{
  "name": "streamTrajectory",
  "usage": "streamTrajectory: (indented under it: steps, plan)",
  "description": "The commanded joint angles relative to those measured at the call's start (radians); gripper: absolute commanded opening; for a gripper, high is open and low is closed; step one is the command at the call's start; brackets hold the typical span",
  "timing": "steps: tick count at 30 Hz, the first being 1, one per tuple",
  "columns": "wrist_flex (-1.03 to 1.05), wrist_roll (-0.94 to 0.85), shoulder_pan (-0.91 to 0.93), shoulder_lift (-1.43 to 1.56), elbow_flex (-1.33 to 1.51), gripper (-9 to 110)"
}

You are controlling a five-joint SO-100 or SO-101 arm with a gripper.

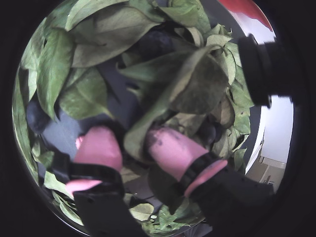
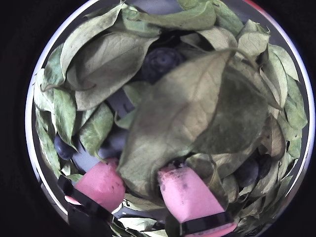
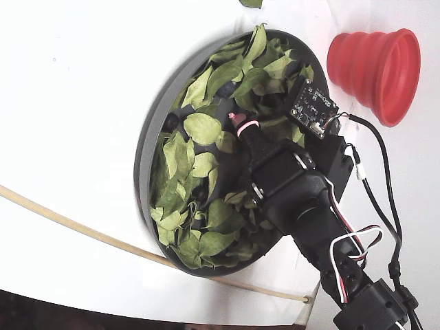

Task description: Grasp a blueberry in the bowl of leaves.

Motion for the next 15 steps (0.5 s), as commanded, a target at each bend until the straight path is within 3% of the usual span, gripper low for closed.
streamTrajectory:
  steps: [1, 15]
  plan:
    - [-0.012, -0.008, -0.005, 0.025, 0.017, 12]
    - [-0.015, -0.014, -0.011, 0.021, 0.029, 11]
